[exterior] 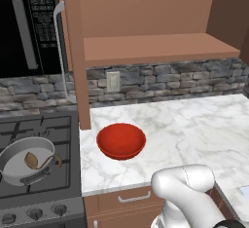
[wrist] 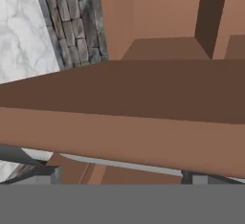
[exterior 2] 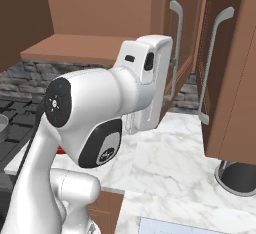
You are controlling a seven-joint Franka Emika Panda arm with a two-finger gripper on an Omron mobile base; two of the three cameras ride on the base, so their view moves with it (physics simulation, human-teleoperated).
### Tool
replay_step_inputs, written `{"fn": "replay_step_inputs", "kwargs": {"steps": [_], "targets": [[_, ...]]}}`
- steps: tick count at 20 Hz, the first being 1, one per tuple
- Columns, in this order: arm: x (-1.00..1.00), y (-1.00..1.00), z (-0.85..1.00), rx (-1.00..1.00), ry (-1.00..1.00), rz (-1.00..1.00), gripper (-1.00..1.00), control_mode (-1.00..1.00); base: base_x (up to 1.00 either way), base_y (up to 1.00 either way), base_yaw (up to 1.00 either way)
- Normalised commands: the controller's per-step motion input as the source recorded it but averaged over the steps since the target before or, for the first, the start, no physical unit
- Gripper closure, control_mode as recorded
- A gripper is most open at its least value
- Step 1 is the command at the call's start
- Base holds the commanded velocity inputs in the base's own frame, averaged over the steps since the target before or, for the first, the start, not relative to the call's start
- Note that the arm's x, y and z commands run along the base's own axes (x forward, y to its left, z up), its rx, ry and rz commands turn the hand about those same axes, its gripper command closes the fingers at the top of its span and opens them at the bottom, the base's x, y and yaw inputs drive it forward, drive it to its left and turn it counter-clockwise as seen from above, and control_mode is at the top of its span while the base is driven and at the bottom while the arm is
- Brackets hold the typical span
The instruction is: Open the cabinet and move the ladle to the pot. Then close the cabinet.
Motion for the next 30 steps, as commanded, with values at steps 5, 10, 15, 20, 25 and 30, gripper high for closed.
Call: {"fn": "replay_step_inputs", "kwargs": {"steps": [5, 10, 15, 20, 25, 30], "targets": [[0.27, 0.0, -0.06, -0.03, 0.0, 0.0, -1.0, -1.0, 0.0, 0.0, 0.0], [0.28, 0.08, -0.12, -0.04, 0.0, 0.0, -1.0, -1.0, 0.0, 0.0, 0.0], [0.54, 0.36, -0.17, -0.1, 0.0, 0.0, -1.0, -1.0, 0.0, 0.0, 0.0], [0.65, 0.36, -0.11, -0.1, 0.0, 0.0, -1.0, -1.0, 0.0, 0.0, 0.0], [0.63, 0.42, -0.15, -0.08, 0.0, 0.04, -1.0, -1.0, 0.0, 0.0, 0.0], [0.79, 0.3, -0.19, -0.05, 0.0, 0.07, -1.0, -1.0, 0.0, 0.0, 0.0]]}}
